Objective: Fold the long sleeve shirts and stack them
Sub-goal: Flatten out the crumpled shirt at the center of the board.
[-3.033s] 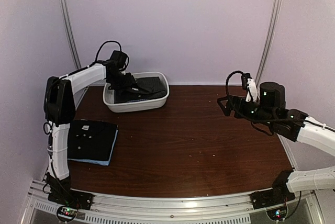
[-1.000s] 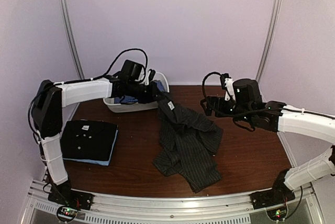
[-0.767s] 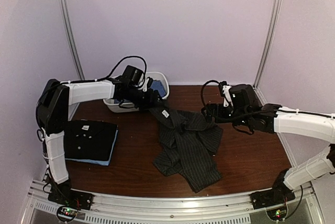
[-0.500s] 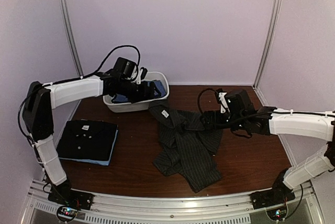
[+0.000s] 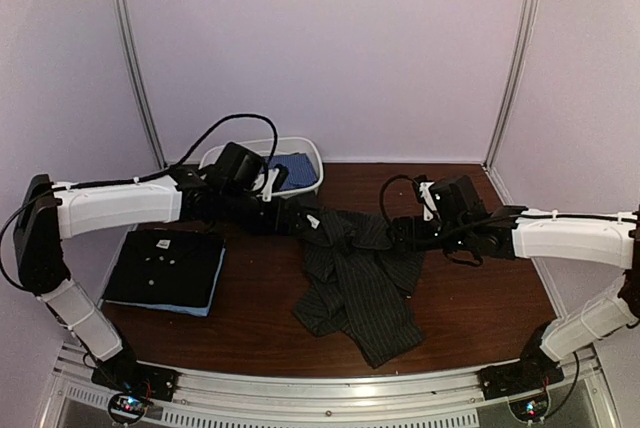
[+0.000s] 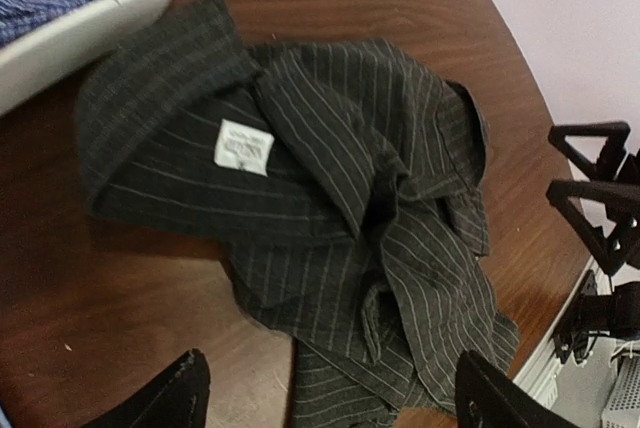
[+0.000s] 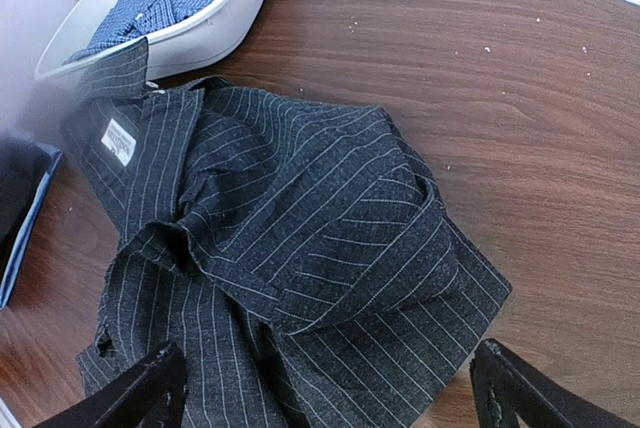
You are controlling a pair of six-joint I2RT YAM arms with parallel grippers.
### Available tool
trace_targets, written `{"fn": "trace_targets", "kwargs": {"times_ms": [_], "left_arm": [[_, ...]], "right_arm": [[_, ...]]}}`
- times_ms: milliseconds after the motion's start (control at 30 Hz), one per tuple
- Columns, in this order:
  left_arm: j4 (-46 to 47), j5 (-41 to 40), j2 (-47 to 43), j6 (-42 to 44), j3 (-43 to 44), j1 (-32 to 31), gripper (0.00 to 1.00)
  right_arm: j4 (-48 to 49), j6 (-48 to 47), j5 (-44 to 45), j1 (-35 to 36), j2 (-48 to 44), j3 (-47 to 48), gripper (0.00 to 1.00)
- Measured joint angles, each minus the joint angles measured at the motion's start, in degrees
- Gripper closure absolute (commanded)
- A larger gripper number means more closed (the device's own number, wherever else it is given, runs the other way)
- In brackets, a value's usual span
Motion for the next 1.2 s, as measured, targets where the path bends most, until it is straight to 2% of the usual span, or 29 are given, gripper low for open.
{"fn": "trace_targets", "kwargs": {"times_ms": [200,333,567,700,1100,1200], "left_arm": [[3.43,1.25,5.86,-2.78,-0.76,-7.43,0.20],[4.28,2.12,11.28,-4.50,0.63,-9.90,0.26],[5.07,2.45,15.45,-6.58,1.86,-10.25,0.35],[6.08,2.78,15.54,-7.21,2.03,-10.51,0.44],[7.52,3.39,17.22,-8.17,5.03,-11.61,0.55],[7.72,3.41,19.08,-8.31,6.36,-11.61,0.64]], "right_arm": [[-0.09,-2.36,-0.15,-0.02,1.55,0.44,0.00],[-0.11,-4.02,-0.17,0.00,2.86,1.44,0.00],[0.17,-6.27,-0.17,0.48,4.87,3.80,0.00],[0.50,-6.86,-0.15,1.20,6.80,5.11,0.00],[0.63,-6.91,-0.15,2.01,8.15,5.16,0.00],[0.70,-6.91,-0.11,2.01,8.33,5.16,0.00]]}}
